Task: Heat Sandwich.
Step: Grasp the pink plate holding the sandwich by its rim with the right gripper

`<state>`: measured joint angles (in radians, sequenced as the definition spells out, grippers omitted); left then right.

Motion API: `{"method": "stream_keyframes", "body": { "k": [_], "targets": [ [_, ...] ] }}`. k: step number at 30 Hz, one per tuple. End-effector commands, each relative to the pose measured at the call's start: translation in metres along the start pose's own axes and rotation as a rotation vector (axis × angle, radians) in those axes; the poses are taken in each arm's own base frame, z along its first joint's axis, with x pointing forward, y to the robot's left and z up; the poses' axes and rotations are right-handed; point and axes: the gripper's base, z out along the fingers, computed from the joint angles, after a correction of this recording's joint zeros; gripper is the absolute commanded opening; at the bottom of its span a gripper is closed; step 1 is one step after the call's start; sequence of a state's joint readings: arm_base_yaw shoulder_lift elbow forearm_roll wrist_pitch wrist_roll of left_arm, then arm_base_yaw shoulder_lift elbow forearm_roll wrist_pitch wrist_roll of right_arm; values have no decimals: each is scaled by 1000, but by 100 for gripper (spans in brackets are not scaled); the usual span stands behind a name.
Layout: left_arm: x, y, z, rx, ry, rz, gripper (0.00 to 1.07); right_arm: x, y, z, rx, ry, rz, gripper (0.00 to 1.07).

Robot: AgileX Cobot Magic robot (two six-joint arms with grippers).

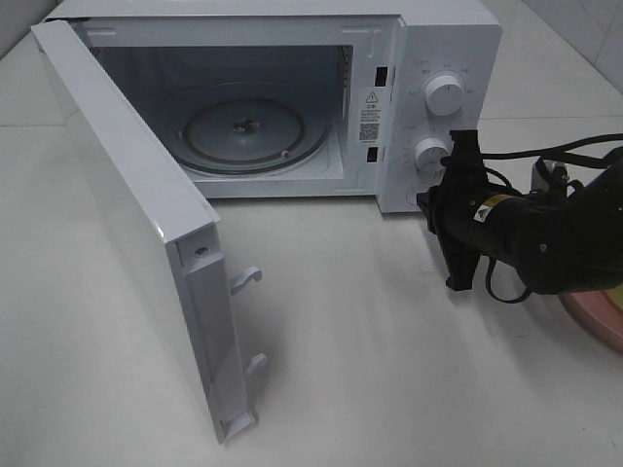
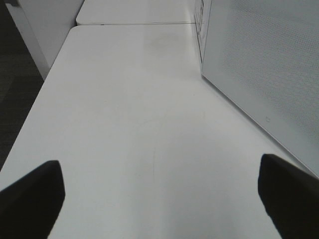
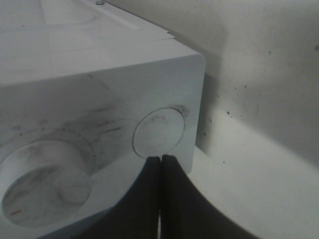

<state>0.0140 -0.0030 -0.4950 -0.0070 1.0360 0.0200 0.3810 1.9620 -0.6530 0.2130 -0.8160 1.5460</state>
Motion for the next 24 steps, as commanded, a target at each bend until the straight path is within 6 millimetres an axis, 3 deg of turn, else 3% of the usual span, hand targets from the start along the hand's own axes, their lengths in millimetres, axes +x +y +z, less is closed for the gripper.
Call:
{"method": "stream_keyframes", "body": {
  "k": [1,18,24],
  "targets": [
    [2,-1,-3,2,-32,-6,103,0,5,-13,19,20,-14,3],
    [2,-1,-3,2,-32,-6,103,3,22,-63,234,93,-180,8],
    [2,-1,-3,2,-32,-6,103,3,36,-81,208,132,-435,10]
  ]
}}
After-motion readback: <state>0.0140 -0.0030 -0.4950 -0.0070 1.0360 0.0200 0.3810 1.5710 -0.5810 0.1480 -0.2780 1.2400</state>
